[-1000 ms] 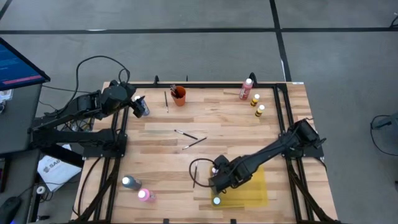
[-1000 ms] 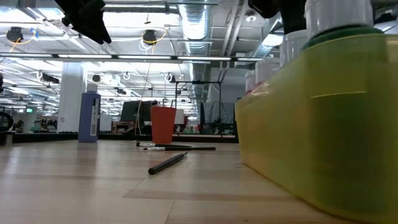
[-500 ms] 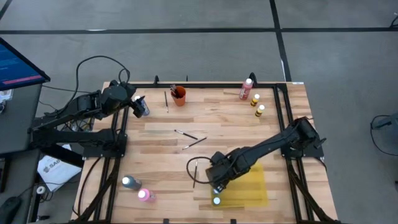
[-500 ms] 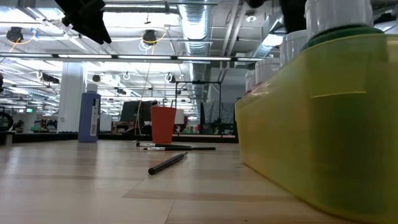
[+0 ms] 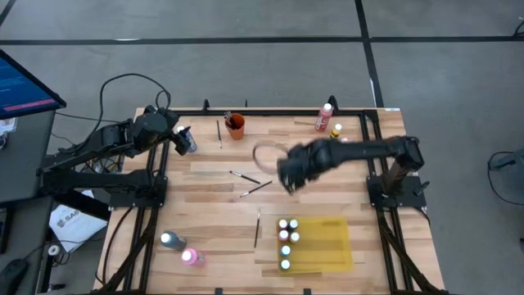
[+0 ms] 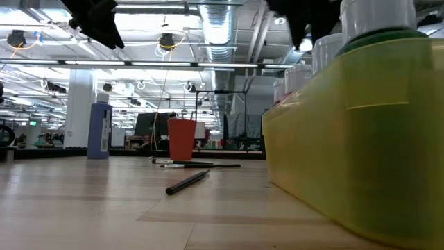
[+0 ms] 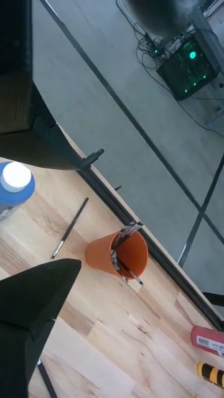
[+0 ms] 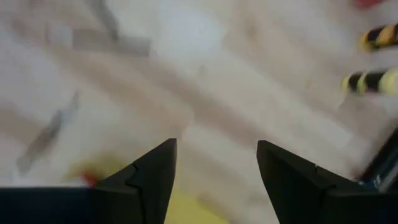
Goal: Pick & Place Paint Supplies
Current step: Put the yellow paint bottle into the yellow bin
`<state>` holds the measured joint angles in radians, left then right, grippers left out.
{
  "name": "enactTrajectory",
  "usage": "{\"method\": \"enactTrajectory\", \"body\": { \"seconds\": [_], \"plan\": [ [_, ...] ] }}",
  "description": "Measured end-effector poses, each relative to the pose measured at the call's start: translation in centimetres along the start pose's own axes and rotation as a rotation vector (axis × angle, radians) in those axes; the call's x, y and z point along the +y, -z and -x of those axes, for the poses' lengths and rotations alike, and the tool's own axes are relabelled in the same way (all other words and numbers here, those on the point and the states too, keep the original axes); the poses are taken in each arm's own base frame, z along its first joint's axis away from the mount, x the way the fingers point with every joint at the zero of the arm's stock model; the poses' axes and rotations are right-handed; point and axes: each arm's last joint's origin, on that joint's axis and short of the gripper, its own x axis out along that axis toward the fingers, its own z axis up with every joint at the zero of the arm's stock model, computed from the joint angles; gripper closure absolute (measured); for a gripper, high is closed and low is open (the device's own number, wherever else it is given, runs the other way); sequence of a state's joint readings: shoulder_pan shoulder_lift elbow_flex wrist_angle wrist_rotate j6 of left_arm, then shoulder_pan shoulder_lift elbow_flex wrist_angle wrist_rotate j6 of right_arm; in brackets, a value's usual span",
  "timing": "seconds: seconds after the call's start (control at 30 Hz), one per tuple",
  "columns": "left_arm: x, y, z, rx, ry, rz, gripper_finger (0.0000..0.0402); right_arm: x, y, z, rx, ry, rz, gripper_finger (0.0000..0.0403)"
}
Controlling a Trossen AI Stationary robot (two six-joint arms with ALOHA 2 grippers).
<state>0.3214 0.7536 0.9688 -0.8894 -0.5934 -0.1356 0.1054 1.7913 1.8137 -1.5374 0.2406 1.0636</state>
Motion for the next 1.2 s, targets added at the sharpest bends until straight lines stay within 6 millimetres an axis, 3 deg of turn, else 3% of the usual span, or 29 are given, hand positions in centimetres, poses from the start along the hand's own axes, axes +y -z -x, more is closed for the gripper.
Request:
{"method": "enactTrajectory", "body": {
  "seconds": [0.17, 0.3, 0.43, 0.63, 0.83, 1.2],
  "plan": [
    [0.0, 0.0, 0.0, 0.001, 0.001, -0.001, 0.0164, -4.9, -4.0, -1.3, -0.022, 0.102, -0.095, 0.0187],
    [0.0, 0.0, 0.0, 0.002, 0.003, -0.001, 0.0164, -9.0, -6.1, -2.9, 0.031, 0.170, -0.143, 0.0192],
    [0.0, 0.0, 0.0, 0.003, 0.003, -0.002, 0.0164, -12.9, -6.6, -5.2, 0.117, 0.235, -0.197, 0.0193],
    [0.0, 0.0, 0.0, 0.006, 0.003, -0.004, 0.0164, -17.5, -4.2, -8.0, 0.219, 0.236, -0.312, 0.0186],
    [0.0, 0.0, 0.0, 0.005, 0.004, -0.029, 0.0164, -19.6, -2.3, -9.8, 0.172, 0.179, -0.384, 0.0185],
    [0.0, 0.0, 0.0, 0.005, 0.003, -0.029, 0.0164, -20.6, -3.9, -13.0, 0.174, 0.179, -0.357, 0.0184]
  ]
}}
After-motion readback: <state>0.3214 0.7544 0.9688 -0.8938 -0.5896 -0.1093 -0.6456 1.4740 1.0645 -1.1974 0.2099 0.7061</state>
